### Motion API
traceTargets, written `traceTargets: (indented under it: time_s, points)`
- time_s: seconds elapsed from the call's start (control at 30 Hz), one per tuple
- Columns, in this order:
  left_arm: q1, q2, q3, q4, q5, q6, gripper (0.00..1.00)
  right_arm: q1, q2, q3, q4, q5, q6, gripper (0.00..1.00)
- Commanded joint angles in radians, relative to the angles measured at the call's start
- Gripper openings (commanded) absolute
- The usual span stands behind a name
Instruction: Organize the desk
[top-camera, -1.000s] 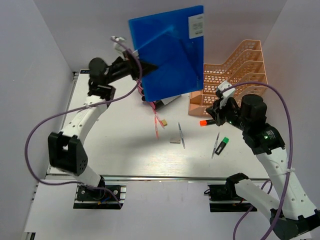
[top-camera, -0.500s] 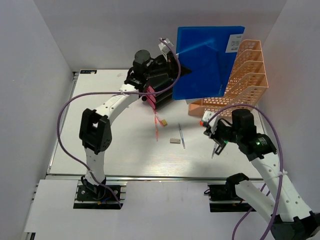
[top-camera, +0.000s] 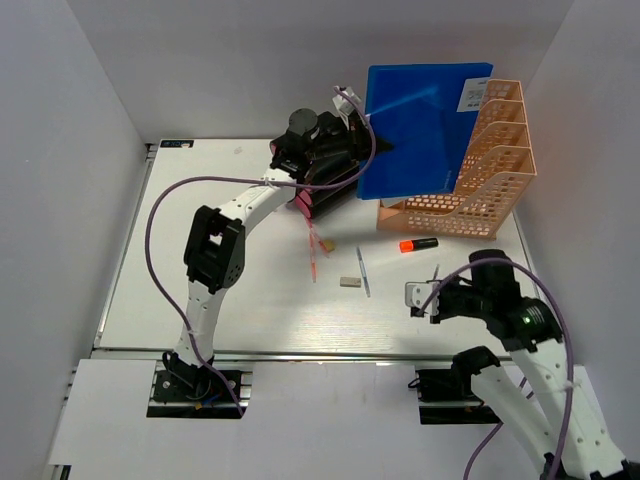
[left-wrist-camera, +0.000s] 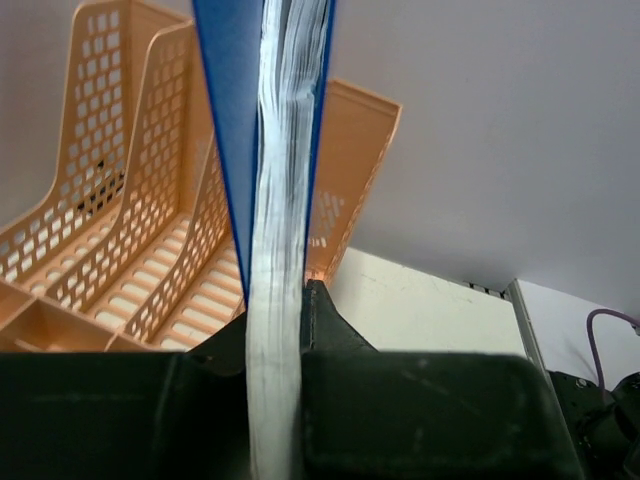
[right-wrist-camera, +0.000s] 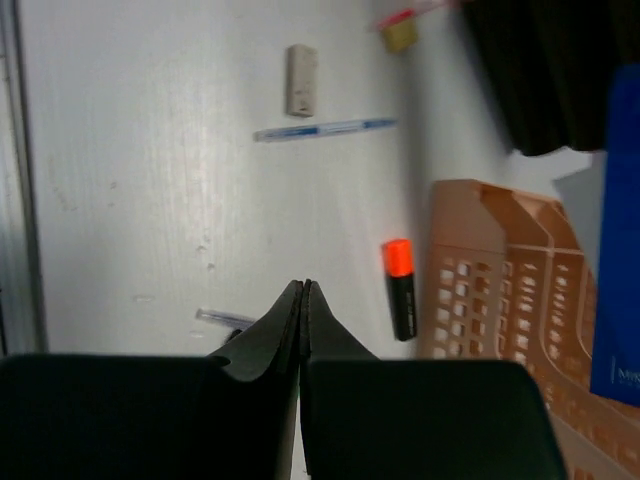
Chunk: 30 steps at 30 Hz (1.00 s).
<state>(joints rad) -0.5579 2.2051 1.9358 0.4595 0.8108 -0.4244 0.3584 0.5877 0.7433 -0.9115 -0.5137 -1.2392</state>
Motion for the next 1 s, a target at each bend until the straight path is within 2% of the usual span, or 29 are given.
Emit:
traceTargets:
  time_s: [0.0, 0.03, 0.07, 0.17, 0.2, 0.27, 0.3, 0.4, 0.53, 0.67, 0.77, 0.97]
  points:
    - [-0.014, -0.071, 0.058, 0.200, 0.007, -0.025, 0.00, -0.001, -0.090, 0.004, 0.173, 0.073, 0.152, 0.00]
    - [-0.014, -0.077, 0.046, 0.212, 0.007, -0.027, 0.00, -0.001, -0.121, -0.004, 0.239, 0.096, 0.220, 0.00]
    - [-0.014, -0.084, 0.034, 0.223, 0.007, -0.027, 0.00, -0.001, -0.149, -0.015, 0.373, 0.130, 0.327, 0.00]
    - [-0.014, -0.091, 0.014, 0.232, 0.002, -0.027, 0.00, -0.001, -0.244, -0.074, 0.612, 0.312, 0.487, 0.00]
    - [-0.014, -0.085, 0.018, 0.235, 0.005, -0.027, 0.00, 0.001, -0.253, -0.079, 0.745, 0.424, 0.550, 0.00]
    - [-0.014, -0.078, 0.025, 0.248, 0.017, -0.033, 0.00, 0.001, -0.188, -0.046, 0.848, 0.577, 0.608, 0.00]
    - [-0.014, -0.070, 0.028, 0.260, 0.022, -0.048, 0.00, -0.004, -0.157, -0.016, 0.891, 0.721, 0.665, 0.00]
    - [-0.014, -0.041, 0.048, 0.292, 0.027, -0.068, 0.00, -0.001, -0.052, 0.109, 0.947, 0.883, 0.728, 0.00]
    - [-0.014, 0.013, 0.135, 0.314, 0.031, -0.094, 0.00, 0.001, -0.051, 0.201, 1.026, 0.836, 0.721, 0.00]
    - [-0.023, 0.077, 0.201, 0.337, 0.037, -0.149, 0.00, -0.001, 0.026, 0.356, 1.020, 0.909, 0.747, 0.00]
    - [-0.033, 0.116, 0.230, 0.373, 0.033, -0.172, 0.00, -0.004, -0.003, 0.363, 1.047, 0.862, 0.761, 0.00]
    - [-0.053, 0.160, 0.262, 0.406, -0.005, -0.177, 0.00, 0.001, -0.011, 0.358, 1.023, 0.868, 0.758, 0.00]
